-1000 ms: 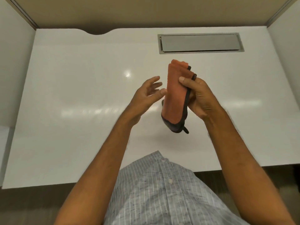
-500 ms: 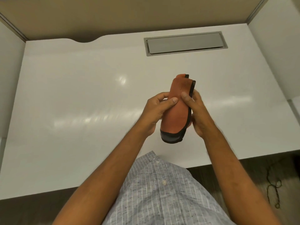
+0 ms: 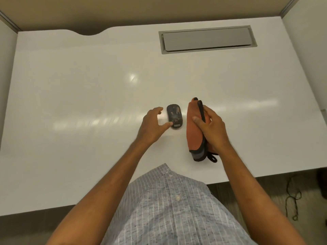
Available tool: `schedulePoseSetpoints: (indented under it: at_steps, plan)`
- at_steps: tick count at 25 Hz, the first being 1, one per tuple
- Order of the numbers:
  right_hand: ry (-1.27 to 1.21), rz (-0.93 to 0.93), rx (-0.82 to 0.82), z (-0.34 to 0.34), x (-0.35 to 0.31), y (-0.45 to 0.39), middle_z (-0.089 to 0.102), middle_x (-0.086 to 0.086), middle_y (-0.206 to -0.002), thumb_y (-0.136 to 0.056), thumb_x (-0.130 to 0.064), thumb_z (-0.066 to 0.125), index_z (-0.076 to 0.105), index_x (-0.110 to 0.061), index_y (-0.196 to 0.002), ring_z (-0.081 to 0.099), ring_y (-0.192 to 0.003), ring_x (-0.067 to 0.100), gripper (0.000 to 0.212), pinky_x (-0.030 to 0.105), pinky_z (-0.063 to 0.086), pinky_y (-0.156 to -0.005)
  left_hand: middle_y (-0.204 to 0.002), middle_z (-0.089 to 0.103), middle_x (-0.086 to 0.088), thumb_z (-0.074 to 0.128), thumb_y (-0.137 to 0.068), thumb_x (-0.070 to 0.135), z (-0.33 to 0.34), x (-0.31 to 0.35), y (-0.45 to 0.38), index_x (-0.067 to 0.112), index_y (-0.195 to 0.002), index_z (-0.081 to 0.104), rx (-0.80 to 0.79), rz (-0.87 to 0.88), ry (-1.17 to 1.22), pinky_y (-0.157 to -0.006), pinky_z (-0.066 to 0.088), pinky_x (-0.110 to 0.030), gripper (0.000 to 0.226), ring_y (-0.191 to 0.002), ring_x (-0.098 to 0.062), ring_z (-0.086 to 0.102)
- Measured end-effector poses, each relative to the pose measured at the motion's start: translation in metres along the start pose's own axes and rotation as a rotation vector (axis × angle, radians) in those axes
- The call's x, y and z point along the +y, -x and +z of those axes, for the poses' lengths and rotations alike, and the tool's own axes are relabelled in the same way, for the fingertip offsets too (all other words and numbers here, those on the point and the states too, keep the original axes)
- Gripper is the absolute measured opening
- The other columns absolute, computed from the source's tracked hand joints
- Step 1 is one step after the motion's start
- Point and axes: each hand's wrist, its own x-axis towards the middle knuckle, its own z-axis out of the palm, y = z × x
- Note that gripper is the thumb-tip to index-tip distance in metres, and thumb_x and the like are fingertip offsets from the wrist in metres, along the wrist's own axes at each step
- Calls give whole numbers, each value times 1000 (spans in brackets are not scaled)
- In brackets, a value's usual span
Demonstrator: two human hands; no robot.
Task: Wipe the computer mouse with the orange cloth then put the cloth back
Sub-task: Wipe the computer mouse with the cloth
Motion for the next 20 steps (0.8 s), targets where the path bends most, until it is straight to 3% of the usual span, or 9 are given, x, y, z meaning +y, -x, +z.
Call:
schedulePoseSetpoints:
  at_steps: [2,5,7,10,15,20]
  plan:
    - [195,-9,-61,4,0,-14,61,-7,-139,-91,-59,59,45,-41,-148,64,-115,17,61,37,57,-92,-158,46,-4,84,-81,47,5,-12,-13,22,-157,36,-60,30,-156,-115,43,-46,93,-142,-28,44]
    - [358,-38,-71,17,-6,-30,58,-3,-127,-88,-71,48,42,-45,-143,58,-97,15,61,26,47,-78,-165,35,-3,84,-74,60,12,-14,-30,24,-162,24,-119,117,-344,-116,35,-50,112,-149,-31,33]
    - [467,-52,-43,26,-11,-40,56,2,-127,-94,-70,44,41,-46,-144,59,-91,20,56,29,46,-76,-165,33,-5,83,-70,67,17,-14,-41,24,-163,22,-142,148,-434,-117,33,-50,118,-149,-31,31]
    - [602,-115,4,36,-18,-50,53,4,-123,-102,-52,50,36,-43,-149,60,-84,23,50,34,49,-72,-164,33,-7,82,-69,69,23,-16,-48,24,-163,22,-141,147,-458,-117,31,-50,120,-148,-31,31]
    - [761,-145,-34,58,-27,-64,50,11,-127,-99,-22,56,38,-33,-152,62,-95,29,58,38,53,-71,-161,36,-6,82,-71,68,29,-24,-52,21,-161,26,-142,184,-470,-115,32,-48,116,-146,-31,33]
    - [795,-135,-171,64,-24,-68,45,12,-135,-92,-21,65,33,-32,-154,58,-107,29,71,41,56,-79,-154,43,-4,81,-72,66,33,-27,-54,20,-156,34,-112,199,-448,-109,35,-45,107,-139,-29,38]
